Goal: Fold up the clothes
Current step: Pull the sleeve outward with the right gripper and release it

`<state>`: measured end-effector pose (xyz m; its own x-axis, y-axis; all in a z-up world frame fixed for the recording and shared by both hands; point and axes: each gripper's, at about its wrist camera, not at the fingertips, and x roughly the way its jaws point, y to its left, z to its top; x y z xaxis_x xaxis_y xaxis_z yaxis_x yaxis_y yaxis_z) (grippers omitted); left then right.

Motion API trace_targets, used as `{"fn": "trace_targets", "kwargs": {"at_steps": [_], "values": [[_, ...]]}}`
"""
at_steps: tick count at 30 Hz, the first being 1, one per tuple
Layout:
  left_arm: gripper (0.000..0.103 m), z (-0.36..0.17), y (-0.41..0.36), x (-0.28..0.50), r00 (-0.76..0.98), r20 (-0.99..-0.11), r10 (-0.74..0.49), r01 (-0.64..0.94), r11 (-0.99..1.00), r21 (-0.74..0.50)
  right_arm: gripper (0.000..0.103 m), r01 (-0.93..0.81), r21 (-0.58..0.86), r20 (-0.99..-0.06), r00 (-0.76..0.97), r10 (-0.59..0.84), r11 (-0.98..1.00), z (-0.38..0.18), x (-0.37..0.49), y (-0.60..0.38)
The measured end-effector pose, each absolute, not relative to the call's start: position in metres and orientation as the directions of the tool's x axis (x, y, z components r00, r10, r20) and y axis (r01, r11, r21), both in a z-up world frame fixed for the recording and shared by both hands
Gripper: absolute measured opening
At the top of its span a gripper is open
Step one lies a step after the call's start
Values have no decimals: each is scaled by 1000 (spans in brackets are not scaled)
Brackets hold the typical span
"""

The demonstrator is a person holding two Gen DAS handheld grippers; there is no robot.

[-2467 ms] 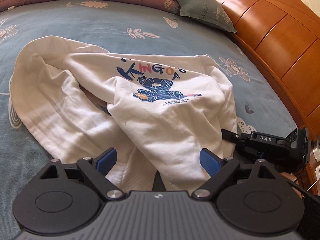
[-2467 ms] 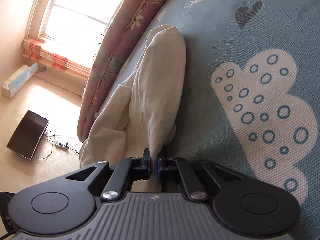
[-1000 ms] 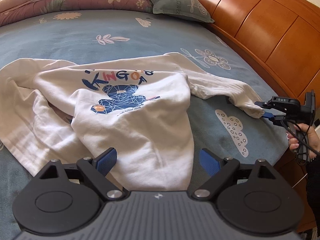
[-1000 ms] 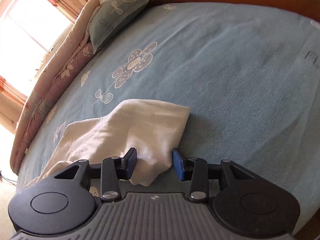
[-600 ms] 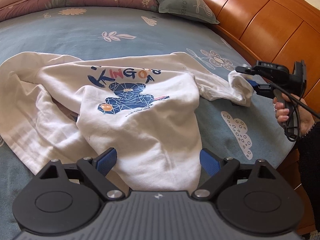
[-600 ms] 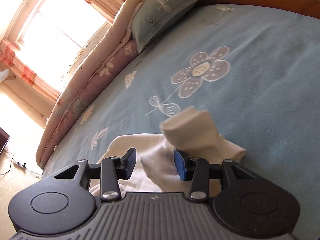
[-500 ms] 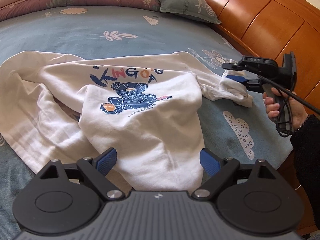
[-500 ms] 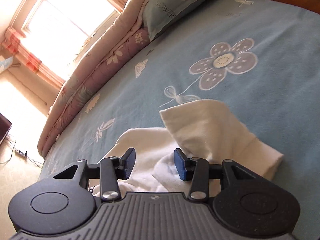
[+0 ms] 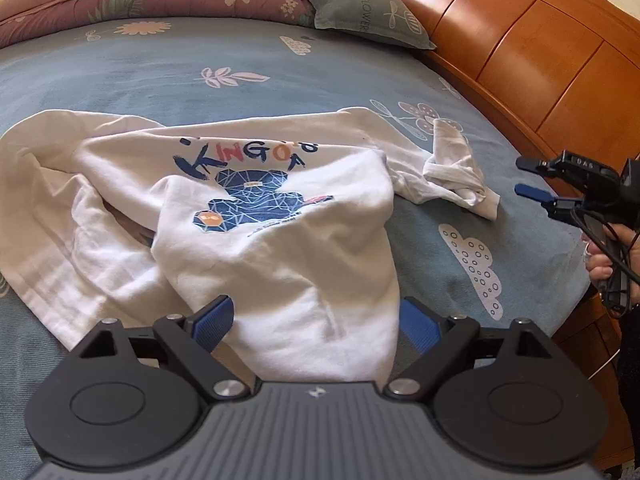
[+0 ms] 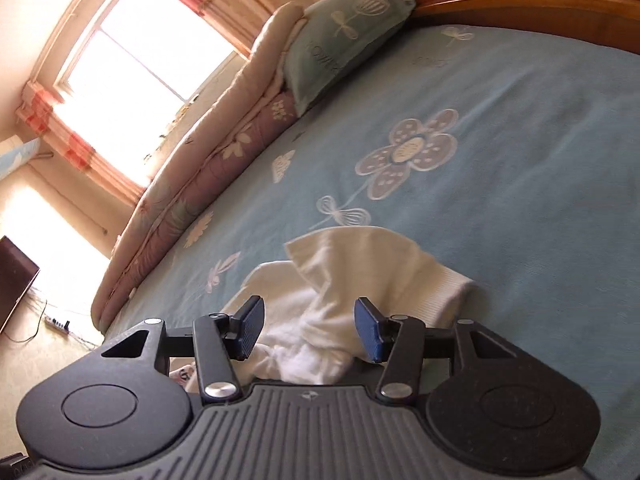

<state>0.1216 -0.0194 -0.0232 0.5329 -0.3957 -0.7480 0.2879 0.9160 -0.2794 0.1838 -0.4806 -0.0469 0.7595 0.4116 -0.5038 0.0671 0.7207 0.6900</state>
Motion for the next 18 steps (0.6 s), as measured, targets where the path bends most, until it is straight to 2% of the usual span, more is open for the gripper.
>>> {"fn": "trace_targets", "kwargs": {"at_steps": [2,6,8,11,13,18], "values": [[90,-23,-26,120,524,-750,-403,305,911,-277,56,142,721,-527,747,405,678,-69,178,-496],[90,-23,-36,116,511,-759,-404,324,908,-266,54,203,787,-515,737,437,583,-109,181,-503],[90,-24,-37,116,508,-765,-396,323,911,-257,38,217,804,-502,746,437,554,-121,186,-503],[90,-26,-37,117,504,-772,-387,318,914,-251,20,235,819,-487,768,416,524,-131,195,-503],[90,-27,-38,118,501,-776,-384,315,916,-250,15,238,828,-473,783,404,508,-136,200,-503],[91,-30,-43,118,495,-783,-377,322,916,-238,13,200,827,-436,819,373,526,-139,198,-495]]}}
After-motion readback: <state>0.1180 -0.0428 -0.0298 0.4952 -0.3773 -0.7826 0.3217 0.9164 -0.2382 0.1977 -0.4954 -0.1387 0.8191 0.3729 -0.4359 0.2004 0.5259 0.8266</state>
